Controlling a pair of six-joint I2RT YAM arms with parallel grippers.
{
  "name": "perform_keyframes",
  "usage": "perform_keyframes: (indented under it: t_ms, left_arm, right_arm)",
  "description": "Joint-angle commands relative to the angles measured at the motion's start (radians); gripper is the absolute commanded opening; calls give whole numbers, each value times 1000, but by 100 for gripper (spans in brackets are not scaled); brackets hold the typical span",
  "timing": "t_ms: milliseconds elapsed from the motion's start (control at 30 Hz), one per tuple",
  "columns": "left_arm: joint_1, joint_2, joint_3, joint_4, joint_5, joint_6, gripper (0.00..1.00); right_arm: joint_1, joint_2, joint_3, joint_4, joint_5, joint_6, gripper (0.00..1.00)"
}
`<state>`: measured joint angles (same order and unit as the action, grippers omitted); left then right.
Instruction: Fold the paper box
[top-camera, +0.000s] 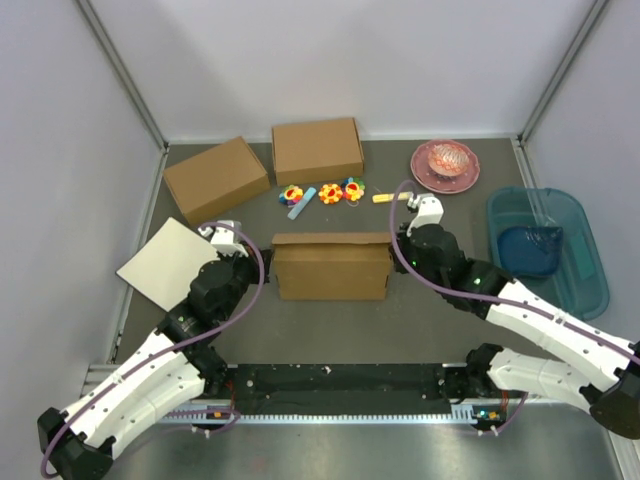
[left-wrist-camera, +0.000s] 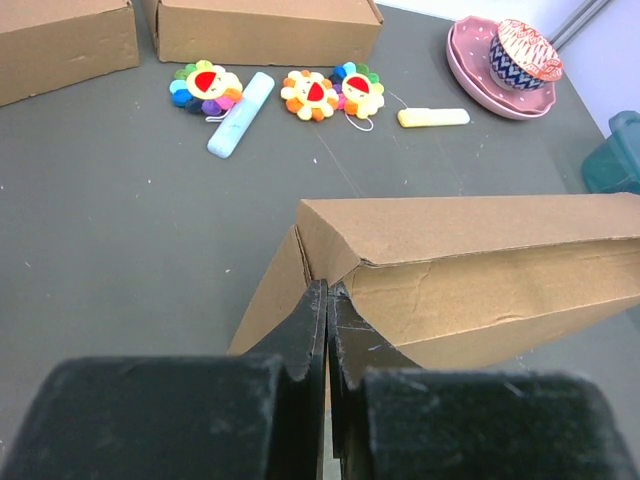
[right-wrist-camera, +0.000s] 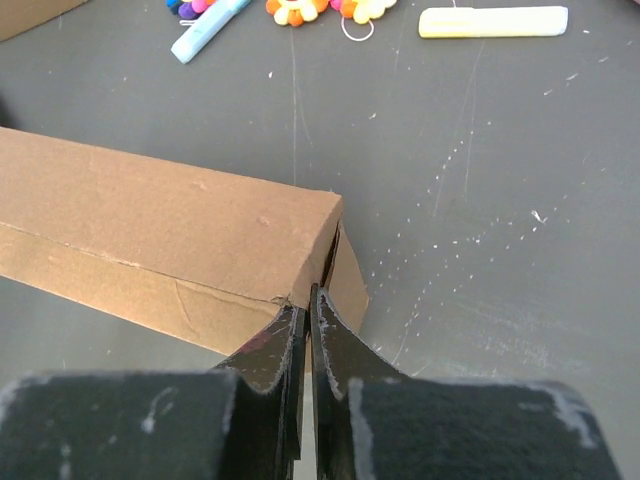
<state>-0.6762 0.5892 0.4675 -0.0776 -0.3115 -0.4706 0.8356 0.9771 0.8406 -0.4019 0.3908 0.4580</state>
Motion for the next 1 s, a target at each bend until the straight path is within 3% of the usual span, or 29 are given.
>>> perform_keyframes:
  t_ms: [0, 100, 267, 633, 833, 967]
  left_arm:
    - [-5, 18, -12, -142, 34, -5, 0]
    - [-6, 18, 16, -152, 28, 4, 0]
    - [-6, 20, 80, -183, 25, 27, 15]
    - [-5, 21, 154, -194, 20, 47, 22]
    - [-6, 46, 192, -188, 25, 62, 33]
    - [-5, 49, 201, -188, 25, 64, 35]
  right_arm:
    - [5, 5, -106, -75, 3, 42, 0]
    - [3, 0, -117, -72, 6, 44, 0]
    - [3, 0, -109, -72, 6, 39, 0]
    - [5, 0, -112, -72, 3, 45, 0]
    - [3, -2, -107, -72, 5, 42, 0]
    - [3, -2, -104, -72, 3, 39, 0]
